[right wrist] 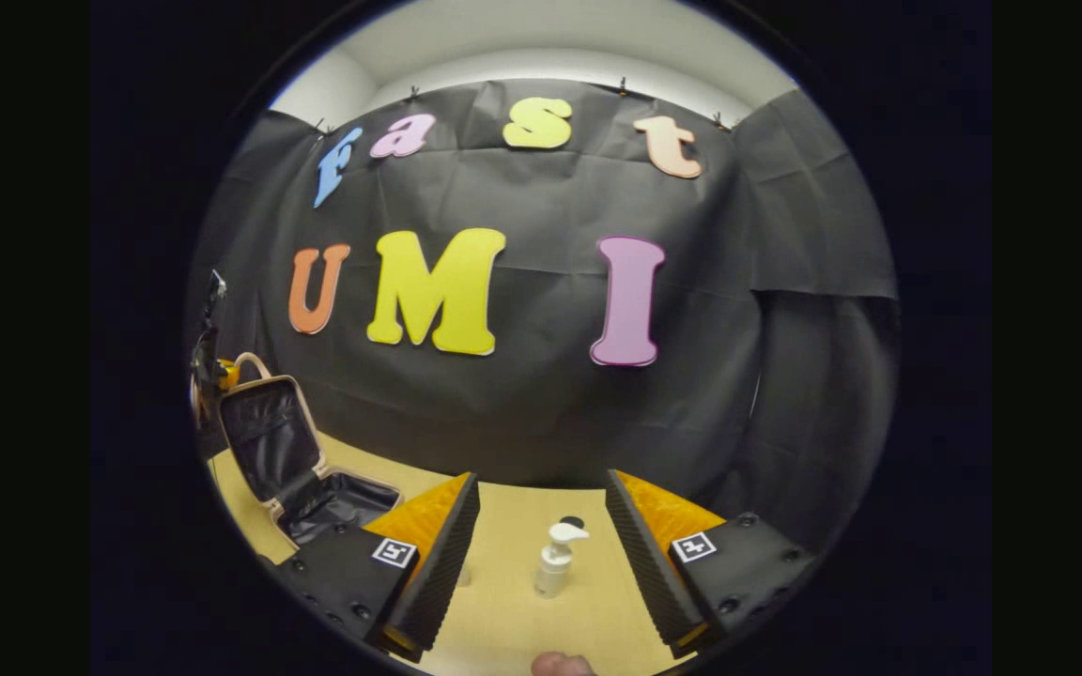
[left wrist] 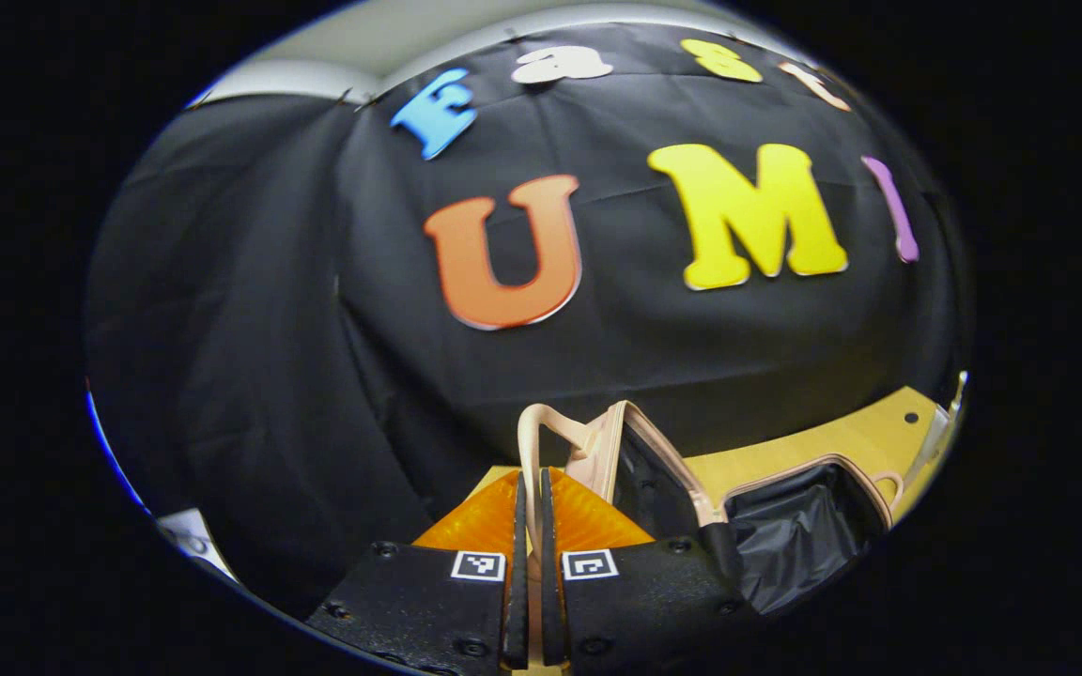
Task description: First open the suitcase, pack the skin care products into it, and then close the suitcase.
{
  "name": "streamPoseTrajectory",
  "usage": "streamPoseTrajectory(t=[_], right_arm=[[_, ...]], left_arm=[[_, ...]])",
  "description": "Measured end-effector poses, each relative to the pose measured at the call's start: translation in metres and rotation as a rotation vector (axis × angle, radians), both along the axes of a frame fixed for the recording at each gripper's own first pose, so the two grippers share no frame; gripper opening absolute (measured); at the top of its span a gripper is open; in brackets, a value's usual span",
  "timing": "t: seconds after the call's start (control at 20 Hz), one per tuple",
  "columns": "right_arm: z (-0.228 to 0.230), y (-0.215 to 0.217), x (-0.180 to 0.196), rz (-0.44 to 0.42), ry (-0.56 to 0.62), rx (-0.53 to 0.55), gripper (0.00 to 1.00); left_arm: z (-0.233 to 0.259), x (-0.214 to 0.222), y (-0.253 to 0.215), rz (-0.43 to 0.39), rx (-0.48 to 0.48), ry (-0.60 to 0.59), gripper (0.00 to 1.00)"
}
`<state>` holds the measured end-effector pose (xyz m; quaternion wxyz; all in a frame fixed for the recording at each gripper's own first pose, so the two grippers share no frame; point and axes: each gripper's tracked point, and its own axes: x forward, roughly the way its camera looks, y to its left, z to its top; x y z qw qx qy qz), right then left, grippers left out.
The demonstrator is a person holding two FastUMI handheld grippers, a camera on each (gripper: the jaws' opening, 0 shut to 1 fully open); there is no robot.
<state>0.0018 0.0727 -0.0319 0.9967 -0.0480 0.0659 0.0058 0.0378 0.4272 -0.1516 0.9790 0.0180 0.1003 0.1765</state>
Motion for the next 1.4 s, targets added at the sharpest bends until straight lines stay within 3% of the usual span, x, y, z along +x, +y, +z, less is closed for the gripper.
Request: streamPoseTrajectory(t=[0.1, 0.25, 0.35, 0.65, 0.95, 1.15, 1.2, 1.3, 1.35, 1.4], right_arm=[[-0.003, 0.008, -0.003, 0.003, 0.013, -0.016, 0.80], [-0.016, 0.018, -0.003, 0.002, 0.050, -0.063, 0.80], [-0.022, 0.029, -0.002, 0.016, 0.073, -0.084, 0.80], [-0.036, 0.058, 0.009, 0.051, 0.112, -0.104, 0.78], [-0.043, 0.073, 0.020, 0.076, 0.132, -0.092, 0.78], [-0.041, 0.069, 0.024, 0.087, 0.130, -0.075, 0.80], [-0.040, 0.065, 0.023, 0.086, 0.124, -0.066, 0.80], [-0.039, 0.058, 0.023, 0.081, 0.112, -0.040, 0.80], [-0.038, 0.054, 0.023, 0.077, 0.107, -0.027, 0.80], [-0.038, 0.048, 0.023, 0.073, 0.101, -0.011, 0.80]], left_arm=[[-0.057, 0.021, 0.032, 0.042, -0.146, 0.033, 0.07], [-0.137, 0.042, 0.044, 0.081, -0.394, 0.088, 0.07], [-0.179, 0.050, 0.039, 0.075, -0.490, 0.125, 0.07], [-0.207, 0.059, 0.033, 0.036, -0.461, 0.204, 0.07], [-0.218, 0.058, 0.041, 0.081, -0.441, 0.218, 0.12], [-0.194, 0.046, 0.031, 0.131, -0.313, 0.292, 0.29], [-0.171, 0.046, 0.021, 0.120, -0.288, 0.263, 0.55], [-0.108, 0.047, -0.007, 0.094, -0.192, 0.179, 0.76], [-0.078, 0.048, -0.027, 0.074, -0.130, 0.137, 0.94], [-0.046, 0.052, -0.053, 0.048, -0.072, 0.096, 0.94]])
